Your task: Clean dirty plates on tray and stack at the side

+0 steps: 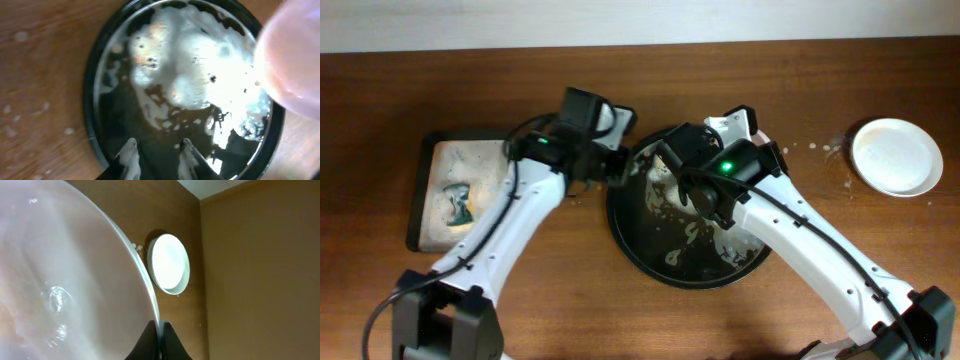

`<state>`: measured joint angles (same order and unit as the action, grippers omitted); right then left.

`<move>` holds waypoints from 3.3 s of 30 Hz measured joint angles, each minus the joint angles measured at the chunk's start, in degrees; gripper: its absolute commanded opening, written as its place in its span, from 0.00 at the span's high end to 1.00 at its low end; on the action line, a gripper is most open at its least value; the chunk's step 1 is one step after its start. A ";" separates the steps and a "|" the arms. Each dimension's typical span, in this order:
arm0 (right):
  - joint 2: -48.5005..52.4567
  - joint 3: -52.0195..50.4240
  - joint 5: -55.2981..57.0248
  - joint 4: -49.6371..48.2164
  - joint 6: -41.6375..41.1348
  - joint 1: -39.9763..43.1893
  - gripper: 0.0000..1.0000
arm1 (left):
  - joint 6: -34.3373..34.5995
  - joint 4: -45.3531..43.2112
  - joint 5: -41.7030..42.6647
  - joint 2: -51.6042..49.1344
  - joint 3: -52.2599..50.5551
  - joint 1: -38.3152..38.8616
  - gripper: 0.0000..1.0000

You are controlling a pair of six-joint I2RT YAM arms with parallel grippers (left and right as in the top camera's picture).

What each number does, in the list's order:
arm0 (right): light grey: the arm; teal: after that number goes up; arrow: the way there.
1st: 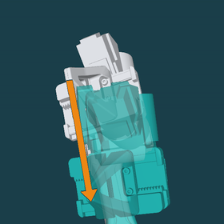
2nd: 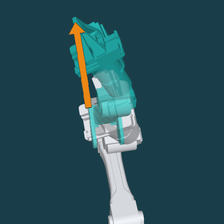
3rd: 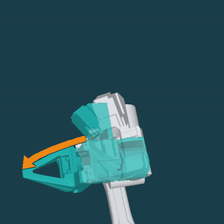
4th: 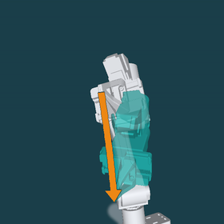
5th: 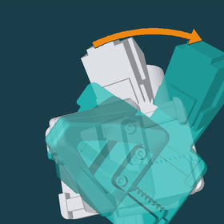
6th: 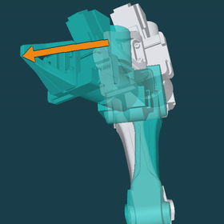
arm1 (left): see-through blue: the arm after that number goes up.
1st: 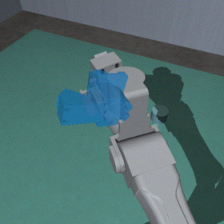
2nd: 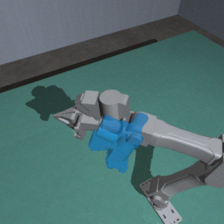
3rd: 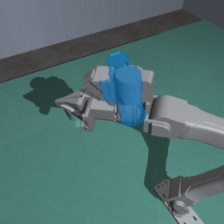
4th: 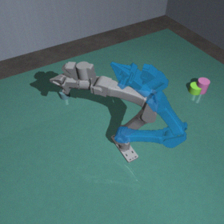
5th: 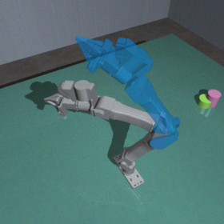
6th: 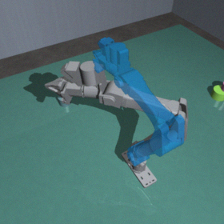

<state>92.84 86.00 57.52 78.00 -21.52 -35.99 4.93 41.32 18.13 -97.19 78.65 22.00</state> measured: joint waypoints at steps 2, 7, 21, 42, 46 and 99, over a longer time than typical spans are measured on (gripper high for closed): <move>0.00 -0.02 -0.26 0.17 -0.79 0.42 0.96 | 1.07 -0.61 -1.46 0.00 0.00 2.43 0.00; 0.00 0.00 -0.46 0.44 -1.05 0.92 0.96 | 1.77 -0.74 -2.80 0.00 0.00 3.56 0.00; 0.00 0.00 -0.02 3.72 -1.46 0.74 0.96 | 1.79 -0.74 -3.43 0.00 0.00 3.54 0.00; 0.24 0.00 -2.16 3.74 -6.84 0.79 0.96 | 1.79 -0.85 -3.45 0.00 0.00 3.54 0.00; 0.24 0.00 -2.78 2.78 -6.75 1.40 0.96 | 1.79 -0.87 -3.45 0.00 0.00 3.54 0.00; 1.38 0.04 -86.47 -26.97 6.19 73.29 0.48 | 1.79 -0.92 -3.63 0.00 0.00 3.54 0.00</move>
<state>94.21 86.04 -28.95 51.03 -15.33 37.30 6.72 40.40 14.50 -97.19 78.65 25.54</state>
